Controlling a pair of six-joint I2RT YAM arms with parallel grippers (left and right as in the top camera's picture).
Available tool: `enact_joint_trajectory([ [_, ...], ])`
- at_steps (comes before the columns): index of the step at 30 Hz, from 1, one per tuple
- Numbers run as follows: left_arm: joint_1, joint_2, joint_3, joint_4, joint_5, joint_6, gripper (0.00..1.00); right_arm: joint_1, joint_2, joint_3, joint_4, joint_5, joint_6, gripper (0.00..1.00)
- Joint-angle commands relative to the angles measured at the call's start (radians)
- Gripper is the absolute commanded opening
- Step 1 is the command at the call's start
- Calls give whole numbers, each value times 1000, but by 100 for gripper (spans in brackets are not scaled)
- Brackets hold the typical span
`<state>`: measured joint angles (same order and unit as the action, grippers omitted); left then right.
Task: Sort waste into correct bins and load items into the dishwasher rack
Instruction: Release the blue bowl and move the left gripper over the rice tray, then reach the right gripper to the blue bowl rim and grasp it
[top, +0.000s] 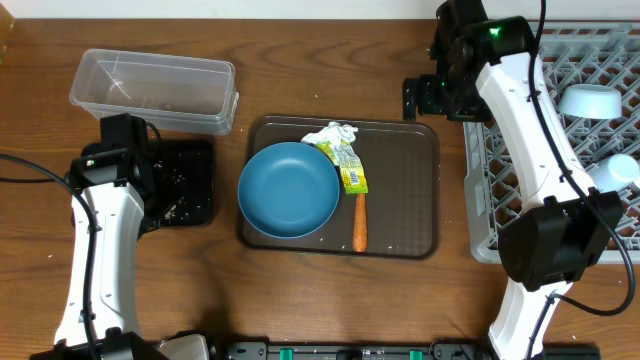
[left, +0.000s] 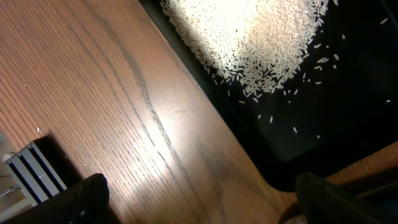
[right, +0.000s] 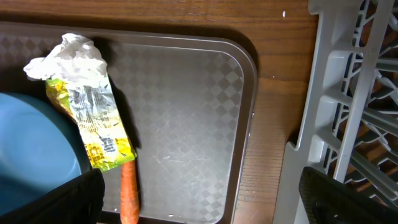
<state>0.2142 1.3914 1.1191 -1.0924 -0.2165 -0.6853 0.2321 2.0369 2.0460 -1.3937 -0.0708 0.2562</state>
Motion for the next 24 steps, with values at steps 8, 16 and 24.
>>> enact_joint_trajectory([
  [8,5,0,14,-3,-13,-16,99,5,-21,-2,-1,0,13,99],
  [16,5,0,14,-3,-13,-16,99,5,-21,-2,-1,0,13,99],
  [24,5,0,14,-3,-13,-16,99,5,-21,-2,0,-45,34,99],
])
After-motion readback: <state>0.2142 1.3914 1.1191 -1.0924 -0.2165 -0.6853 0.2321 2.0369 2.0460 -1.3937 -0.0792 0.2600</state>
